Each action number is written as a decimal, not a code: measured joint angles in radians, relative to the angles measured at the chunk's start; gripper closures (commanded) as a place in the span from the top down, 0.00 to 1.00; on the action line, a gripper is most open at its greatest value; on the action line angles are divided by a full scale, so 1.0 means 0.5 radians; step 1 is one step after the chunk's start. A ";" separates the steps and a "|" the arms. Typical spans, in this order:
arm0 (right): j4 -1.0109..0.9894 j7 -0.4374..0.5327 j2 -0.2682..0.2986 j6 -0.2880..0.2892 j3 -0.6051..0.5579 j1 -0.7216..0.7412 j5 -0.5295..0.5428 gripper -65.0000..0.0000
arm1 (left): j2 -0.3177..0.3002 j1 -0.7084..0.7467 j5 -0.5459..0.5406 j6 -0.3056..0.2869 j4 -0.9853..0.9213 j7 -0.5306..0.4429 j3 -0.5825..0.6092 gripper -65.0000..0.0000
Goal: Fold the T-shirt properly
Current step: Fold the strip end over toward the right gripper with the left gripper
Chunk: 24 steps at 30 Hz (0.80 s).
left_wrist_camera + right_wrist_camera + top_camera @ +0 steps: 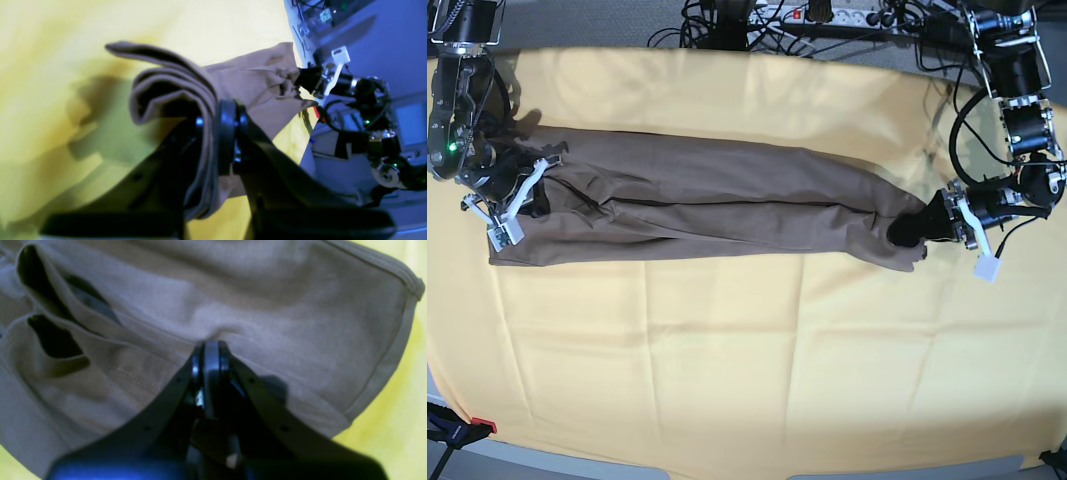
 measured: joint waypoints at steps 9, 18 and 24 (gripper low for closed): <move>0.000 0.000 -0.002 0.000 0.000 -0.006 0.001 0.00 | 0.311 0.001 0.003 -0.026 0.182 0.001 0.017 0.00; 0.000 0.000 -0.002 0.000 0.000 -0.006 0.001 0.00 | 0.652 0.000 0.002 -0.136 0.182 0.001 0.391 0.00; 0.000 0.000 -0.002 0.000 0.000 -0.006 0.001 0.00 | 0.818 -0.001 0.291 -0.136 0.182 -0.251 0.537 0.00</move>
